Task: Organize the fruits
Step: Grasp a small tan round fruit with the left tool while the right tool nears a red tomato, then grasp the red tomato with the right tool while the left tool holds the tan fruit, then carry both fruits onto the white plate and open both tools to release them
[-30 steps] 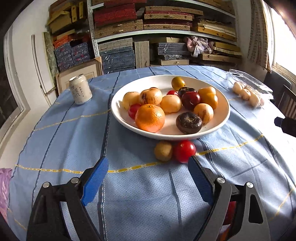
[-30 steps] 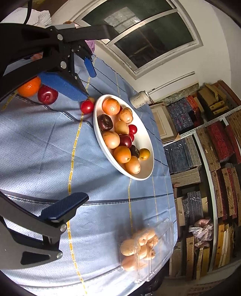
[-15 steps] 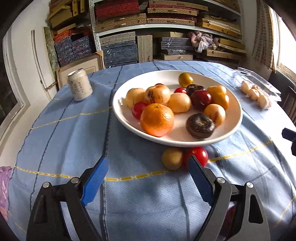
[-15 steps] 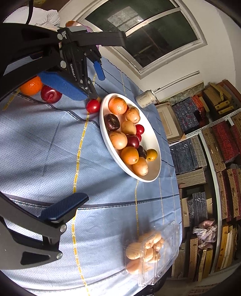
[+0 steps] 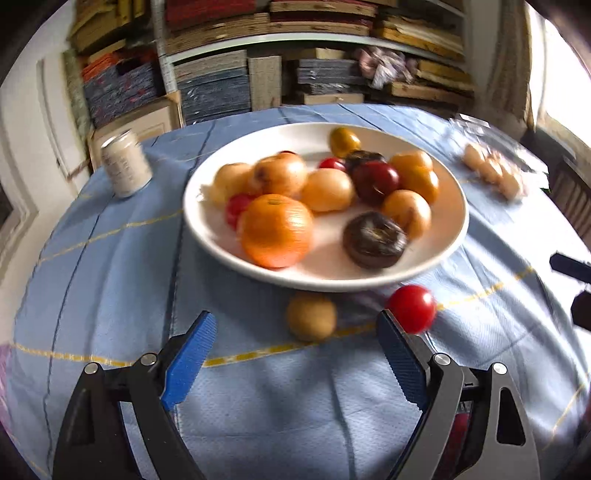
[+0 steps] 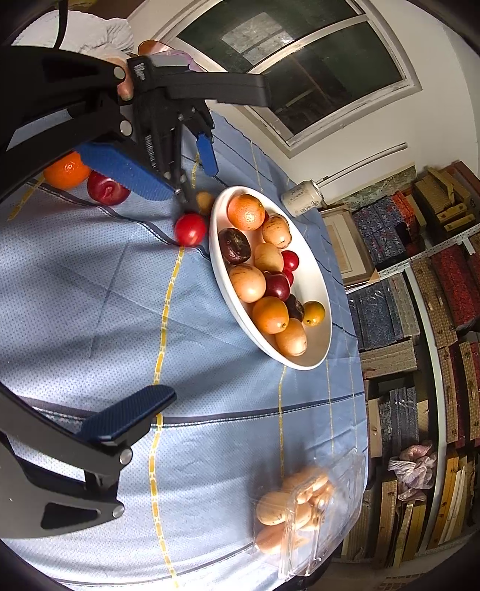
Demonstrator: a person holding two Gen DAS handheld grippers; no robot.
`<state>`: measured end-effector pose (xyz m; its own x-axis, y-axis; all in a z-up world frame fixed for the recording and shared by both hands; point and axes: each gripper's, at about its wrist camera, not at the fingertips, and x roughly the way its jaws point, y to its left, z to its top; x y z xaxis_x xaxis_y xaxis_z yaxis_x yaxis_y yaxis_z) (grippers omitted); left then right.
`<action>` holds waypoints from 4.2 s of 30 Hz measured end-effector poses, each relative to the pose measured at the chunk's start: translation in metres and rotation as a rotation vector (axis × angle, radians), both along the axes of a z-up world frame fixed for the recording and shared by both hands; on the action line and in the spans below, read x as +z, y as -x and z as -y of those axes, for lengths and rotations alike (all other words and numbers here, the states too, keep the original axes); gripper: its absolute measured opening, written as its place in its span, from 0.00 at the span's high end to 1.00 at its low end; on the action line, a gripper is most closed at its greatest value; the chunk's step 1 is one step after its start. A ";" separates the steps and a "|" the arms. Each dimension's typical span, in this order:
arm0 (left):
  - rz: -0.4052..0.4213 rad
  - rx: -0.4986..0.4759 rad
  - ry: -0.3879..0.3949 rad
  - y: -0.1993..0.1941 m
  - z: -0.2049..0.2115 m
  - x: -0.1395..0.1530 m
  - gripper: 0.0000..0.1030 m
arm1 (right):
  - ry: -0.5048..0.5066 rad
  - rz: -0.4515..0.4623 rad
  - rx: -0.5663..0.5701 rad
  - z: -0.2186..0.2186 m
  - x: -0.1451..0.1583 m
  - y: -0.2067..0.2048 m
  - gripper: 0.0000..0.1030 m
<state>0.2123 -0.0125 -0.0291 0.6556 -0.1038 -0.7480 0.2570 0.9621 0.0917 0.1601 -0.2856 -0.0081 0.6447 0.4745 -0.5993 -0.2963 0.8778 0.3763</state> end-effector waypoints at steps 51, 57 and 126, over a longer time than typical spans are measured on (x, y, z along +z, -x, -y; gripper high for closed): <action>0.057 0.059 0.233 0.056 -0.071 0.021 0.74 | 0.320 0.037 0.282 -0.050 -0.012 0.051 0.45; 0.054 0.048 0.237 0.057 -0.070 0.019 0.74 | 0.350 0.029 0.299 -0.052 -0.018 0.054 0.47; 0.016 -0.076 0.187 -0.056 0.033 0.019 0.72 | 0.123 0.033 0.069 -0.073 0.021 -0.182 0.70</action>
